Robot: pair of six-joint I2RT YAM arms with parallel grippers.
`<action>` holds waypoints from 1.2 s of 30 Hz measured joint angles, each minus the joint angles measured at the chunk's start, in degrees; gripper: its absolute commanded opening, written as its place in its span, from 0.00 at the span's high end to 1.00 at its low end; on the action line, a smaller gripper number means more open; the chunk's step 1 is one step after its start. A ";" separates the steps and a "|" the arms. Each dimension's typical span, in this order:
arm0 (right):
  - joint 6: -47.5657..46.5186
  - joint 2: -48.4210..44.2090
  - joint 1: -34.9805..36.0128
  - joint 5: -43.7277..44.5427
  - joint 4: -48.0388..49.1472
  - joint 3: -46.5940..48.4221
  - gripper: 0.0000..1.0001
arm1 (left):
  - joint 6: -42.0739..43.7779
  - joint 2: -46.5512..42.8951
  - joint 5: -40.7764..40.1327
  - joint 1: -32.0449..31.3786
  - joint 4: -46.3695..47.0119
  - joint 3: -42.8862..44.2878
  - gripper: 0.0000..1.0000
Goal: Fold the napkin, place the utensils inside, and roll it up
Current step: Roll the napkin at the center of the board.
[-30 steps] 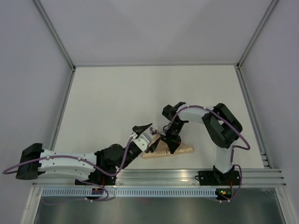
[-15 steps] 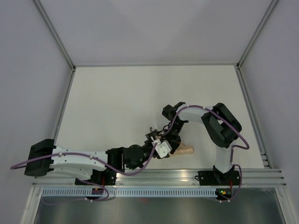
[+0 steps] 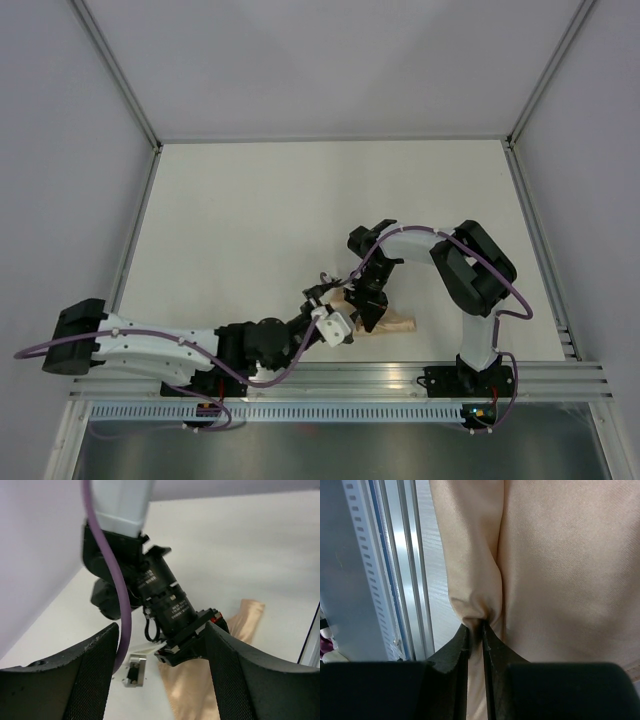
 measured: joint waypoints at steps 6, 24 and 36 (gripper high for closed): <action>0.52 0.20 -0.13 -0.11 -0.11 0.11 0.99 | 0.35 -14.51 -0.31 -1.18 -4.07 -0.15 0.26; 1.05 0.20 -0.24 -0.13 0.00 0.09 1.00 | 3.10 0.79 9.11 -1.64 -15.06 3.58 0.27; 1.20 0.22 -0.24 -0.13 0.02 0.11 1.00 | -1.36 20.70 12.81 -1.64 -7.06 0.22 0.22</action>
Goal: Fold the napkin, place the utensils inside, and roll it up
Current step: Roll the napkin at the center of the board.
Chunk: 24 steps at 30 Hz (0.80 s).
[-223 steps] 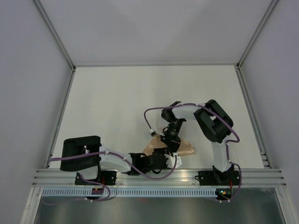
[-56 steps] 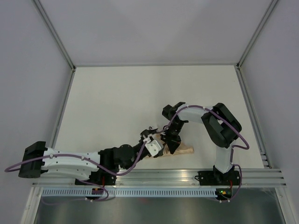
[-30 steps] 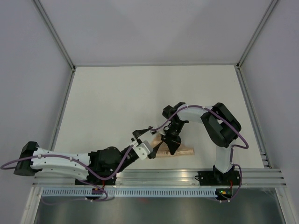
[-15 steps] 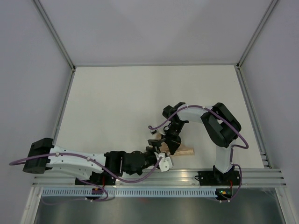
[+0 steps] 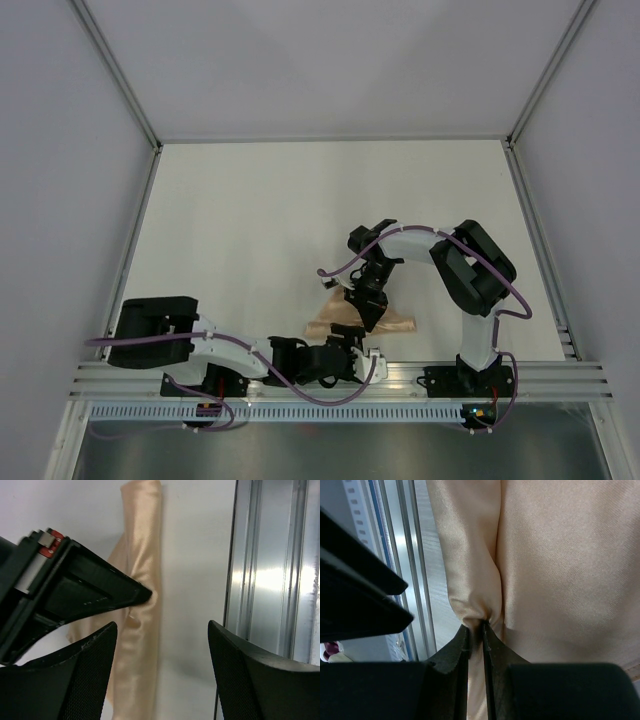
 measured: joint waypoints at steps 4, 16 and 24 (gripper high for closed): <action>0.17 0.02 0.00 0.00 0.00 0.00 1.00 | -0.68 3.74 -0.04 0.37 3.74 -1.18 0.22; 0.42 0.11 -0.04 -0.02 0.00 0.07 0.99 | -3.67 10.14 1.22 5.42 13.73 -2.01 0.28; 0.44 0.11 -0.04 -0.02 0.00 0.07 1.00 | -6.69 11.82 3.06 7.23 15.41 -1.86 0.62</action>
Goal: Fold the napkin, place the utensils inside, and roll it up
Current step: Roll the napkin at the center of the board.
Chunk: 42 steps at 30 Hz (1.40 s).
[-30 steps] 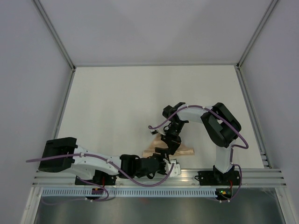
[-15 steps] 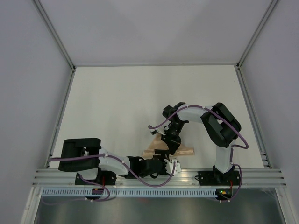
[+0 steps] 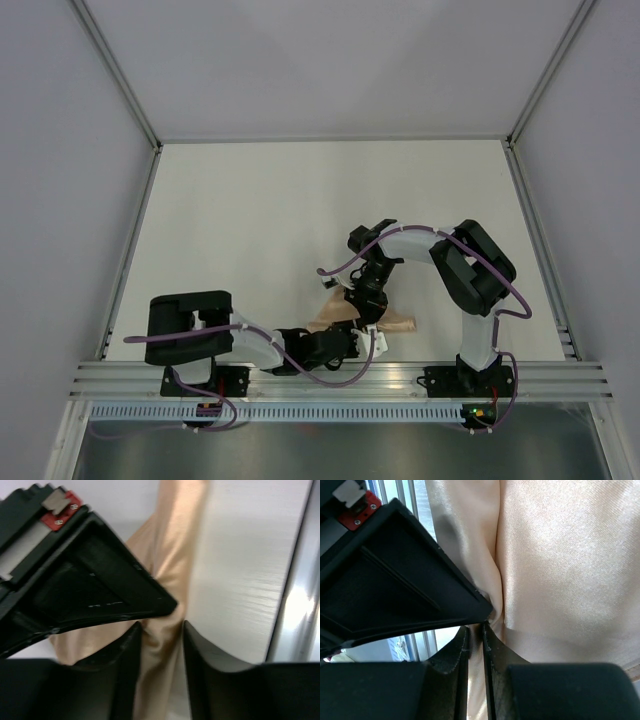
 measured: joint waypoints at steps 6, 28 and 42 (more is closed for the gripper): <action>0.17 0.00 -0.02 0.04 0.00 -0.02 0.98 | -1.11 0.20 1.33 1.55 -0.70 0.44 0.86; 5.09 -15.37 -19.96 3.15 13.11 3.04 0.45 | -18.25 1.01 24.04 13.60 4.22 0.02 0.98; 0.61 -41.27 -24.06 0.46 24.98 -17.38 0.40 | -29.35 5.81 40.59 23.19 3.17 3.87 0.98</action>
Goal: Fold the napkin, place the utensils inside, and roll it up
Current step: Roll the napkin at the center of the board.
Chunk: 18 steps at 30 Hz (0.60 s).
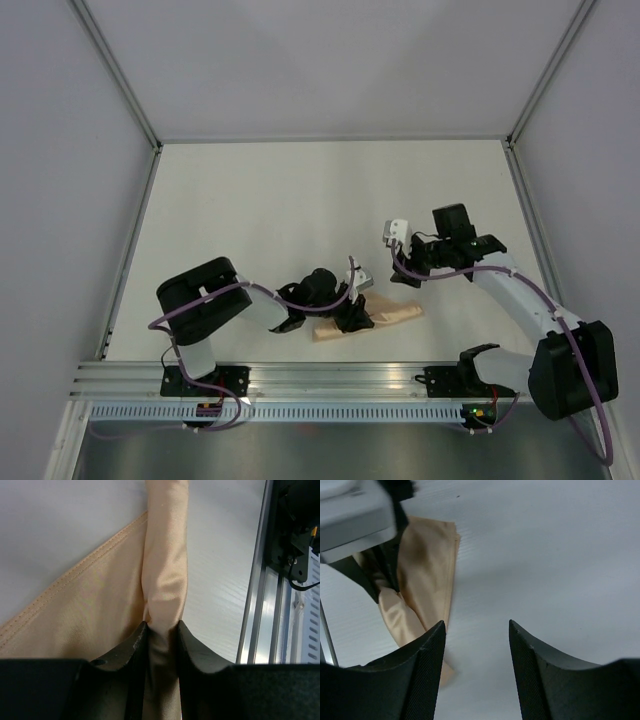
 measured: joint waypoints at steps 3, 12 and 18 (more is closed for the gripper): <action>-1.75 -2.99 4.92 2.05 1.33 -5.31 0.40 | -1.62 1.60 3.50 1.68 -0.22 1.42 0.98; -3.50 -14.40 18.27 9.64 7.85 -18.56 0.39 | -5.16 5.25 12.61 6.05 -1.95 4.81 0.98; -3.89 -16.44 23.58 13.84 12.22 -23.23 0.40 | -6.82 7.52 16.41 7.56 -3.19 7.41 0.98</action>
